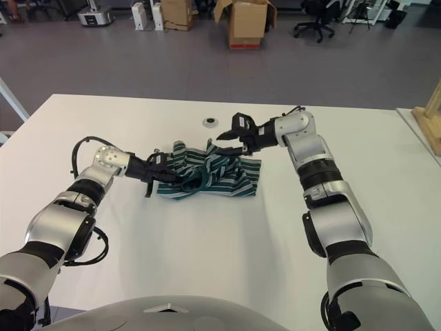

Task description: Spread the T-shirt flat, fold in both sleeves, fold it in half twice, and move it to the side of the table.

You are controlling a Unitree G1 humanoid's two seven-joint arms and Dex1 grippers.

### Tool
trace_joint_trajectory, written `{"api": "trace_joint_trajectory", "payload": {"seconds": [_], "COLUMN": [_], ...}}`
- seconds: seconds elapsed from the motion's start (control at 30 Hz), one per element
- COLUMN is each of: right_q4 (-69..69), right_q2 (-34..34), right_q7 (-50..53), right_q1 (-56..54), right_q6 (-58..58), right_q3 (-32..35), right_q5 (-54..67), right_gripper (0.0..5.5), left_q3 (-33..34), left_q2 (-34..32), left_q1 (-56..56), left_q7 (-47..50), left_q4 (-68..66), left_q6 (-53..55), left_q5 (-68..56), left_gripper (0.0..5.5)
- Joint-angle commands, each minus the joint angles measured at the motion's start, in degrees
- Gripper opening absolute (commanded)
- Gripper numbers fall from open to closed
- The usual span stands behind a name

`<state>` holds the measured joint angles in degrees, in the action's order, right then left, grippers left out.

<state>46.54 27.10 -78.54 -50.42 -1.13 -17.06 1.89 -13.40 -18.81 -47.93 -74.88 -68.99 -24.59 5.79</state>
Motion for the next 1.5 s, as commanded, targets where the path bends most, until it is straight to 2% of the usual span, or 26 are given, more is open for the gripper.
{"api": "trace_joint_trajectory", "payload": {"seconds": [0.03, 0.07, 0.2, 0.47, 0.63, 0.7, 0.8, 0.93, 1.1, 1.23, 1.33, 1.4, 1.43, 1.47, 1.5], "right_q4": [9.97, 12.36, 16.47, 13.71, 1.63, 0.73, 4.02, 7.47, 14.04, 22.27, 25.54, 26.21, 26.13, 25.92, 24.78], "right_q2": [-1.46, -1.90, -2.25, -2.33, 1.56, 2.05, 3.07, 4.05, 3.66, 5.75, 7.53, 9.28, 10.09, 10.65, 11.32], "right_q7": [0.40, 1.53, 1.85, -1.42, -6.34, -1.45, 14.07, 26.06, 35.05, 43.55, 46.88, 44.99, 41.86, 37.96, 29.14], "right_q1": [-2.01, -2.28, -3.64, -0.91, 8.72, 7.66, -2.98, -14.27, -26.77, -35.48, -39.55, -41.14, -41.40, -41.32, -39.97], "right_q6": [-4.81, -5.97, -6.80, -5.57, -7.43, -5.36, -0.45, 0.26, -3.53, -7.62, -9.30, -10.26, -10.42, -10.20, -9.41], "right_q3": [-3.31, -3.41, -0.55, 4.12, 1.24, 5.54, 19.06, 27.91, 28.18, 24.63, 22.13, 19.90, 19.04, 18.51, 18.13], "right_q5": [-5.93, -6.98, -6.16, -3.35, -4.72, -2.04, 6.21, 11.30, 8.86, 1.68, -3.08, -6.01, -6.86, -7.02, -6.06], "right_gripper": [2.22, 2.22, 1.52, 0.12, 0.02, 0.02, 0.02, 0.02, 0.02, 0.02, 0.02, 0.02, 0.02, 0.02, 0.02], "left_q3": [-0.43, -0.39, -0.14, 1.56, 8.81, 13.52, 20.30, 23.41, 21.50, 15.12, 12.41, 9.57, 8.44, 7.92, 8.08], "left_q2": [0.28, 0.37, 0.35, -0.44, -2.30, -4.29, -8.32, -9.70, -10.01, -10.96, -12.02, -13.40, -14.12, -14.71, -15.32], "left_q1": [0.34, 0.20, 0.42, 1.14, -2.00, -4.57, -9.71, -16.30, -27.93, -40.62, -46.89, -49.10, -49.25, -48.89, -46.98], "left_q7": [0.65, 0.84, 0.88, 1.50, -0.74, -0.90, -0.40, 3.19, 14.78, 34.88, 41.53, 40.99, 37.48, 32.91, 21.72], "left_q4": [0.57, 0.52, 0.55, 0.83, 2.72, 4.80, 9.73, 11.40, 2.80, -4.93, -7.27, -7.67, -7.58, -7.42, -6.89], "left_q6": [-0.79, -0.86, -1.33, -1.11, 5.19, 9.33, 15.35, 16.05, 8.38, 5.99, 6.34, 4.41, 2.70, 1.23, 0.62], "left_q5": [1.28, 1.27, 1.33, 0.03, -7.08, -11.69, -18.60, -20.80, -14.97, -2.73, 2.99, 6.89, 8.01, 8.22, 6.58], "left_gripper": [0.03, 0.03, 0.00, 0.00, 0.00, 0.00, 0.00, 0.00, 0.00, 0.00, 0.00, 0.00, 0.00, 0.00, 0.00]}}
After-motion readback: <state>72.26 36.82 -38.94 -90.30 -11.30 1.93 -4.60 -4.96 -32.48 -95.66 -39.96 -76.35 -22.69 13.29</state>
